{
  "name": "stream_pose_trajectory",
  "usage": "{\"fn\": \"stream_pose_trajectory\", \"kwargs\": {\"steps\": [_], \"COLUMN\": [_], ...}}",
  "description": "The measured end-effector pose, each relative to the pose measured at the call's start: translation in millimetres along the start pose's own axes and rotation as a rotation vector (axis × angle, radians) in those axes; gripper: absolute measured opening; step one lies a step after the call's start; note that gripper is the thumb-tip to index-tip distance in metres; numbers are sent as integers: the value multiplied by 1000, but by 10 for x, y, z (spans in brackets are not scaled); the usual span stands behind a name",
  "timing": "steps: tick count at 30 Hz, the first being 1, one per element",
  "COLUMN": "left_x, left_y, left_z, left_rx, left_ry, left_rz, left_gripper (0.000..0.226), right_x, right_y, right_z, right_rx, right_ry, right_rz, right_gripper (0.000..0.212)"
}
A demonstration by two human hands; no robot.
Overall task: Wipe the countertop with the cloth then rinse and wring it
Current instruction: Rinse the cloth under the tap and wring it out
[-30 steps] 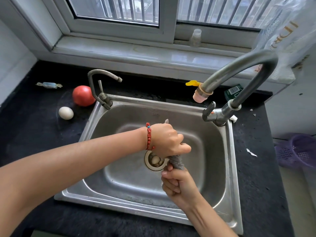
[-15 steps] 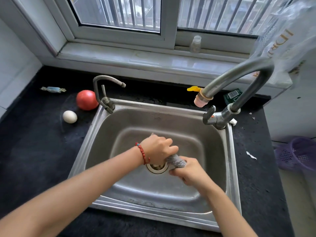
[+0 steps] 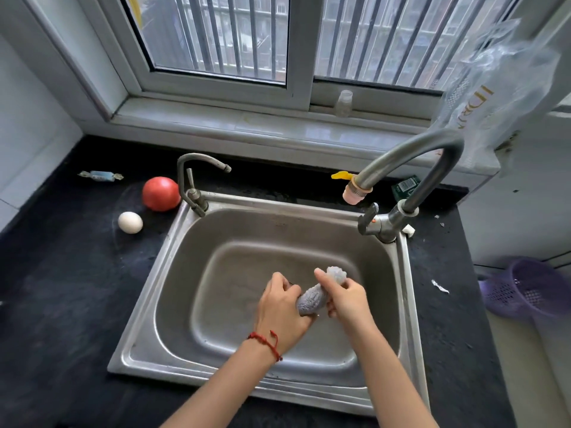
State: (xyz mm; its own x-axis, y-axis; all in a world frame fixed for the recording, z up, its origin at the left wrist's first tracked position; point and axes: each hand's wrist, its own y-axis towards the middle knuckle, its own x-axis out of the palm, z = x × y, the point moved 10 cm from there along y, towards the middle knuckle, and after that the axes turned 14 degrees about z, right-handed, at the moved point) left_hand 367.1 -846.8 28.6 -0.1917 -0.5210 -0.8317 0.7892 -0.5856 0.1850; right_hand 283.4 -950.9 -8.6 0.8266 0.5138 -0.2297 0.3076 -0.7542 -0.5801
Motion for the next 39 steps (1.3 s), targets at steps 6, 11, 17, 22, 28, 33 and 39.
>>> {"fn": "stream_pose_trajectory", "kwargs": {"steps": [6, 11, 17, 22, 28, 33, 39], "left_x": [70, 121, -21, -119, -424, -470, -273], "left_y": [-179, -396, -421, -180, 59, 85, -45], "left_z": [-146, -12, 211, 134, 359, 324, 286], "left_rx": [-442, -777, -740, -509, -264, -212, -562], "left_ry": [-602, -1265, -1481, -1040, -914, -851, -1316], "left_rz": [-344, -651, -701, -393, -142, -110, -353], "left_gripper": [37, 15, 31, 16, 34, 24, 17], "right_x": [-27, -45, 40, -41, -188, -280, -167], "right_y": [-120, -244, -464, -488, -537, -623, -542], "right_z": [-328, -455, -573, -743, -875, -979, -779], "right_rx": [-89, -9, 106, -179, -411, -531, -203], "right_ry": [352, 664, 928, 591, 353, 281, 592], "right_rz": [-175, -347, -498, -327, -136, -62, -262], "right_gripper": [36, 75, 65, 36, 10, 13, 19]}}
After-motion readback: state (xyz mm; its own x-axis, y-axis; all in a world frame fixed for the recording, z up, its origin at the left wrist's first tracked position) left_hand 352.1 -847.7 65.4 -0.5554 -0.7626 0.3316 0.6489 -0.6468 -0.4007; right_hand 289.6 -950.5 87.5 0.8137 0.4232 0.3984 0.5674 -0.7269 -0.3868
